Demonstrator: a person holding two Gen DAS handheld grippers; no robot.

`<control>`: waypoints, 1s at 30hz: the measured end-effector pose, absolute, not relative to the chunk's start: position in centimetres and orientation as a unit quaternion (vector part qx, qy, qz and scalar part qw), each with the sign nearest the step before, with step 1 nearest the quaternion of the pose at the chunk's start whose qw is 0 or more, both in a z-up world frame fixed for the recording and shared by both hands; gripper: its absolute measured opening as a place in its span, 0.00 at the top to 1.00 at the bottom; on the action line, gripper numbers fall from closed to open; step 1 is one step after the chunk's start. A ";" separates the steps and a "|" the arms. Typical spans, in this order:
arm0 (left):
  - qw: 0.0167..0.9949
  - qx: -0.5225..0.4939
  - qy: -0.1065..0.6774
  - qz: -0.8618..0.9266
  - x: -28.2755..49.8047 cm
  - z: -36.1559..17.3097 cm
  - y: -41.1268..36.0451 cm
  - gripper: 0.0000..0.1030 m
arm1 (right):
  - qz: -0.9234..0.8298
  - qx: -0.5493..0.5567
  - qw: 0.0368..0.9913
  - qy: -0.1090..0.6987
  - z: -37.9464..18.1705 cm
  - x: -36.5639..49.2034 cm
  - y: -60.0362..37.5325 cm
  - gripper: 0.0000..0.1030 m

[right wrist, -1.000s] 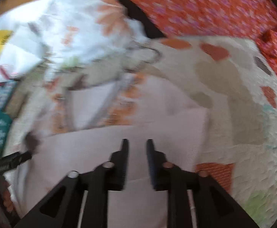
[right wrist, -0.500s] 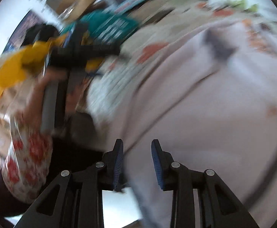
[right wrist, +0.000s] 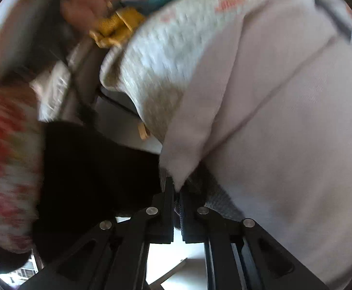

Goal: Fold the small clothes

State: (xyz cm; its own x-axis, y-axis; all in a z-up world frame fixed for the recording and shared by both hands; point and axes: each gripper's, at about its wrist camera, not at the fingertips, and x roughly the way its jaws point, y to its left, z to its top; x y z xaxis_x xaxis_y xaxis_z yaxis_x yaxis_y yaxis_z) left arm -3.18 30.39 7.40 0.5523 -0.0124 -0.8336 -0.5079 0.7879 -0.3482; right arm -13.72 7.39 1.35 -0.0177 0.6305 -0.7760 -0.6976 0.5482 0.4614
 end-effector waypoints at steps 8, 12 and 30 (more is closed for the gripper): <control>0.834 -0.314 0.444 0.096 -1.0 7.4 28.4 0.07 | 0.370 -0.025 0.842 0.393 18.4 -6.9 -6.1 0.96; 0.838 -0.290 0.461 0.016 1.7 7.5 22.9 0.07 | 0.272 0.000 0.878 0.395 19.0 -3.3 -13.7 0.96; 0.811 -0.155 0.565 0.016 8.9 1.9 11.4 0.58 | 0.071 0.037 0.871 0.484 5.6 6.7 -23.9 0.93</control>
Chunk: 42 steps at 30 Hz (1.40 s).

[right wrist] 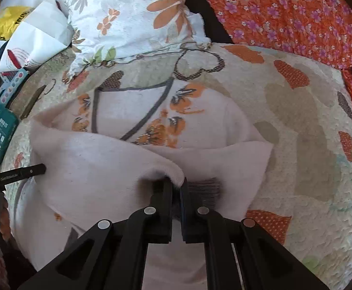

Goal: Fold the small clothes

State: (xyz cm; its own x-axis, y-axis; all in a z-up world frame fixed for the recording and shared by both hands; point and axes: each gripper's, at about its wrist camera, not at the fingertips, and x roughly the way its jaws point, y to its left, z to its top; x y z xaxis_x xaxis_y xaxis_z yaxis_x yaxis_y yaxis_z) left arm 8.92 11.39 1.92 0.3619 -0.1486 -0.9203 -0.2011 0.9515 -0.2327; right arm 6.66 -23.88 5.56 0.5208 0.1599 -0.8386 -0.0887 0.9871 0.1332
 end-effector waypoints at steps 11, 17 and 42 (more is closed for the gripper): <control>0.822 -0.213 0.527 0.032 6.5 4.2 15.5 0.78 | 0.212 0.053 0.883 0.416 11.4 7.9 -15.0 0.54; 0.819 -0.206 0.536 0.013 7.3 2.4 14.7 0.37 | 0.318 0.068 0.820 0.471 8.8 13.6 -5.0 0.52; 0.798 -0.226 0.557 0.037 7.6 0.9 15.6 0.90 | 0.238 -0.078 0.818 0.518 3.0 25.8 6.5 0.99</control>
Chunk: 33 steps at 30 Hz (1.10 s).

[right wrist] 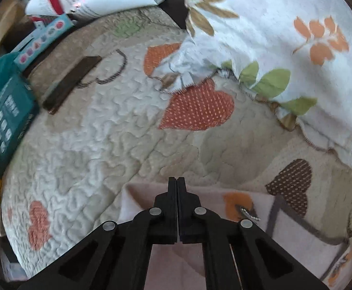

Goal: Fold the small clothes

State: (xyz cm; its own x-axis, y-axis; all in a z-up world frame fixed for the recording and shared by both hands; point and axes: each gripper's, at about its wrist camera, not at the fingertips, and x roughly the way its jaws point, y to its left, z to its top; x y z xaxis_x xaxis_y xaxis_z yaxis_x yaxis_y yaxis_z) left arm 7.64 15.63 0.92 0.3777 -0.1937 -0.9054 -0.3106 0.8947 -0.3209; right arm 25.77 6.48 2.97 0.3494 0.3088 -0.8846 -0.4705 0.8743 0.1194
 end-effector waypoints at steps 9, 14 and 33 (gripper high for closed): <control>0.807 -0.228 0.545 0.021 6.5 2.2 15.9 0.89 | 0.213 -0.003 0.850 0.482 9.3 24.2 -2.1 0.99; 0.830 -0.205 0.519 0.012 5.7 4.7 15.3 0.77 | 0.170 0.013 0.873 0.456 13.4 20.7 -11.4 0.98; 0.827 -0.182 0.531 0.021 5.9 4.1 14.1 0.52 | 0.136 0.066 0.867 0.475 5.3 5.3 -24.0 0.46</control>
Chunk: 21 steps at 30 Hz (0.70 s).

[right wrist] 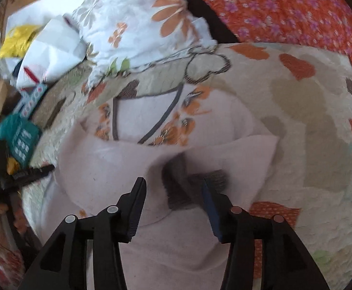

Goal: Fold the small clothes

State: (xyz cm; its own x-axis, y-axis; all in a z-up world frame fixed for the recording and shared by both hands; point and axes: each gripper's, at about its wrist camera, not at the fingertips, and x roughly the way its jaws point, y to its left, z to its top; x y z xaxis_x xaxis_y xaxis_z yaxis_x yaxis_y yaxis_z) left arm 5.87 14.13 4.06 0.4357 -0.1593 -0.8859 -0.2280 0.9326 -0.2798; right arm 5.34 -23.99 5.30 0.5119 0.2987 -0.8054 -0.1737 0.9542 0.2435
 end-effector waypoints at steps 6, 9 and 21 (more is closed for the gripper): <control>0.819 -0.177 0.545 0.035 6.5 3.3 14.4 0.52 | 0.163 0.091 0.832 0.522 5.1 6.1 -24.7 0.96; 0.810 -0.189 0.554 0.040 6.8 2.7 14.8 0.52 | 0.209 0.189 0.814 0.509 8.6 5.5 -26.9 0.96; 0.811 -0.195 0.551 0.027 7.2 2.9 14.9 0.51 | 0.036 0.164 0.845 0.508 7.1 7.5 -33.2 0.83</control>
